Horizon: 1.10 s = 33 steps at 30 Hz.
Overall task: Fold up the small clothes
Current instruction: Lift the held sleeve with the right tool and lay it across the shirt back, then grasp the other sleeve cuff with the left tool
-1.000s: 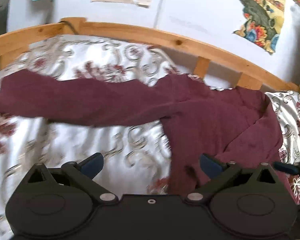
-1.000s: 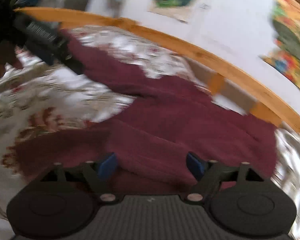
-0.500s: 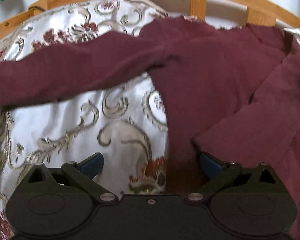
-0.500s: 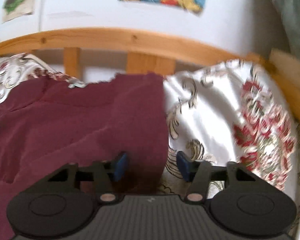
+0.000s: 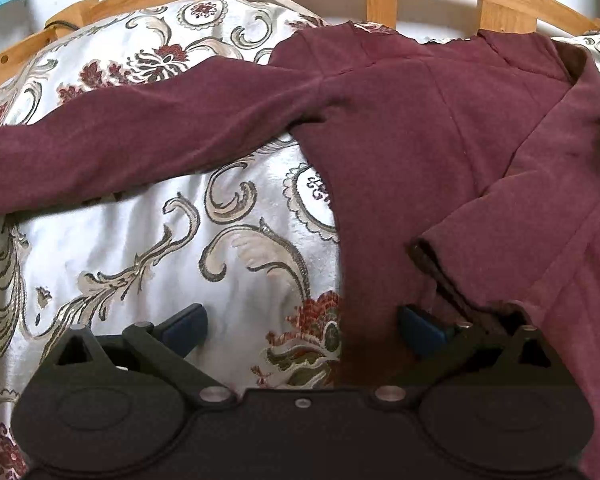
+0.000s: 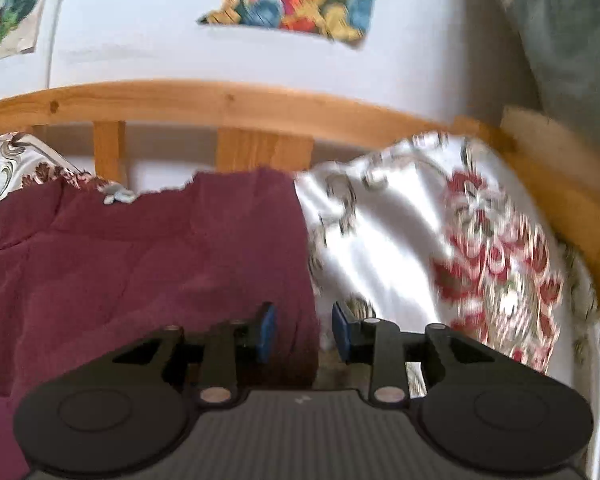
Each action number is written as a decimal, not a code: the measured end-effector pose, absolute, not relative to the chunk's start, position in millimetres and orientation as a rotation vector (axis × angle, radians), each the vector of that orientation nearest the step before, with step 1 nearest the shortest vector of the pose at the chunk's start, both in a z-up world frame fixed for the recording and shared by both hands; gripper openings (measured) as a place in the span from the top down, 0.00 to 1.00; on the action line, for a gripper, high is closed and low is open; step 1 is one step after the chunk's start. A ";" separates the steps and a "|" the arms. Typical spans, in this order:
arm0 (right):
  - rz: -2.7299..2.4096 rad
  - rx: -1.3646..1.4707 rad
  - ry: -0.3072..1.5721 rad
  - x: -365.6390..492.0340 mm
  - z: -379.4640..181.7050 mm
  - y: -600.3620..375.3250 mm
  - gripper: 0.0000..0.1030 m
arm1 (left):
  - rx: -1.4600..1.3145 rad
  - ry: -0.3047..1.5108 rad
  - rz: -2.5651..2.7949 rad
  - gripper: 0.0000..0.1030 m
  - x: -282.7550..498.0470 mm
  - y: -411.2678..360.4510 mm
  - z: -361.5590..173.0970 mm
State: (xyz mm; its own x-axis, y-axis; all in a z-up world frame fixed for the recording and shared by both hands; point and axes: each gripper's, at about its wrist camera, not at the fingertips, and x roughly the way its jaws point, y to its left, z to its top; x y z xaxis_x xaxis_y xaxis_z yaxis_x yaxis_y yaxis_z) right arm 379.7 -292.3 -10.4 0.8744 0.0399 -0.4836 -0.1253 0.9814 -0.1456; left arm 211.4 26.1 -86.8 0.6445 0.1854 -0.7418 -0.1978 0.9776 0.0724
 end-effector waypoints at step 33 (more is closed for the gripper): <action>0.318 0.061 0.367 161.6 39.3 -233.3 0.00 | -0.196 0.695 0.431 0.01 90.8 159.3 -0.5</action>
State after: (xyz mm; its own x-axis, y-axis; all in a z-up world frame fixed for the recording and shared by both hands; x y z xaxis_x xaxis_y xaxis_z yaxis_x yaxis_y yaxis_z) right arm 161.6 -233.3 39.3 0.8847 0.3161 -0.3427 -0.2941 0.9487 0.1158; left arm 90.8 159.3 -0.5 0.6848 0.3176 -0.6559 -0.4460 0.8944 -0.0326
